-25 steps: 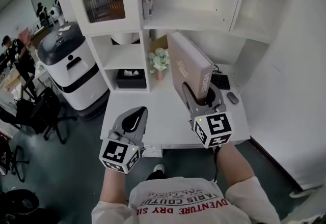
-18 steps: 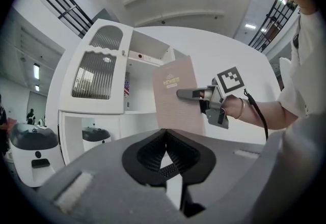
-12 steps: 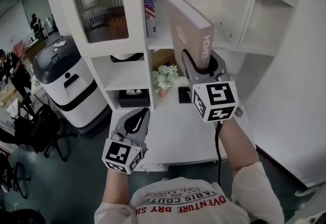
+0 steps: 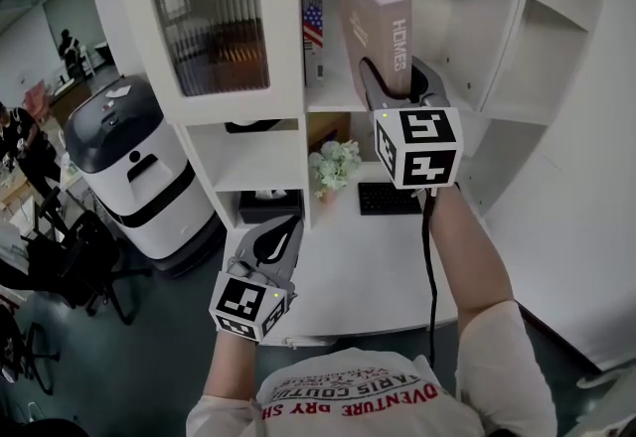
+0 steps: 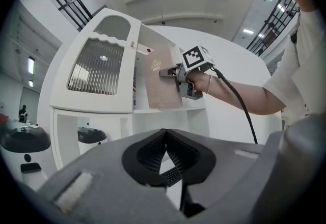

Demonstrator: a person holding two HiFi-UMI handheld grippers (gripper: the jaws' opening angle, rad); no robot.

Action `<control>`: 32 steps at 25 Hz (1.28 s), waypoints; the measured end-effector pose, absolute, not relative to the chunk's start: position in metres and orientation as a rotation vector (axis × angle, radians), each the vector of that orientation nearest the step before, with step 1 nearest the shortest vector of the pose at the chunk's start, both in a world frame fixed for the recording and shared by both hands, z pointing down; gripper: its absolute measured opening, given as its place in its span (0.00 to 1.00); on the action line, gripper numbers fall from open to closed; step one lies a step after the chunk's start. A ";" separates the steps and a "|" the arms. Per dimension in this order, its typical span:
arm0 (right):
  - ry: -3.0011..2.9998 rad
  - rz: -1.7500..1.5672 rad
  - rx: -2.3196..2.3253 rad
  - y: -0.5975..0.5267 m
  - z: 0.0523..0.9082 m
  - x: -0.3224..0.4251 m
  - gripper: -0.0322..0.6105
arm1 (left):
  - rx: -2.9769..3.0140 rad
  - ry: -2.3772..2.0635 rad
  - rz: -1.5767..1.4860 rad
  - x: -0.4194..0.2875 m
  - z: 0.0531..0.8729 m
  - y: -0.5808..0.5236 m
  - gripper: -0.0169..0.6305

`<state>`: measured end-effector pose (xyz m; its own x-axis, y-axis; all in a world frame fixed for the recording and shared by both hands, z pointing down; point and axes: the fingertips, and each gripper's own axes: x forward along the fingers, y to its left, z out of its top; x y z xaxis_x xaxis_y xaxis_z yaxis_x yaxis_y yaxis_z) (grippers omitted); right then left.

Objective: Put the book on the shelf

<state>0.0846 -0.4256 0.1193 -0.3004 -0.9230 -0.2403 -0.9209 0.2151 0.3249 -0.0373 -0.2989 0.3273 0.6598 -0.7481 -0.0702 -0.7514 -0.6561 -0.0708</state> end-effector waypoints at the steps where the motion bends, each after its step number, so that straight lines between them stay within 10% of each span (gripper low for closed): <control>1: -2.426 -0.635 1.863 -0.435 0.121 0.084 0.32 | -2.782 1.255 0.048 -0.038 0.331 -0.302 0.03; 32: -2.333 -0.655 1.813 -0.590 0.120 0.076 0.32 | -2.759 1.347 0.030 -0.029 0.327 -0.405 0.03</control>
<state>0.0760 -0.5903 0.1199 -0.2779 -0.9454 -0.1700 -0.8959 0.1912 0.4010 -0.0290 -0.4048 0.3271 0.6154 -0.7867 -0.0486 -0.7881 -0.6131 -0.0551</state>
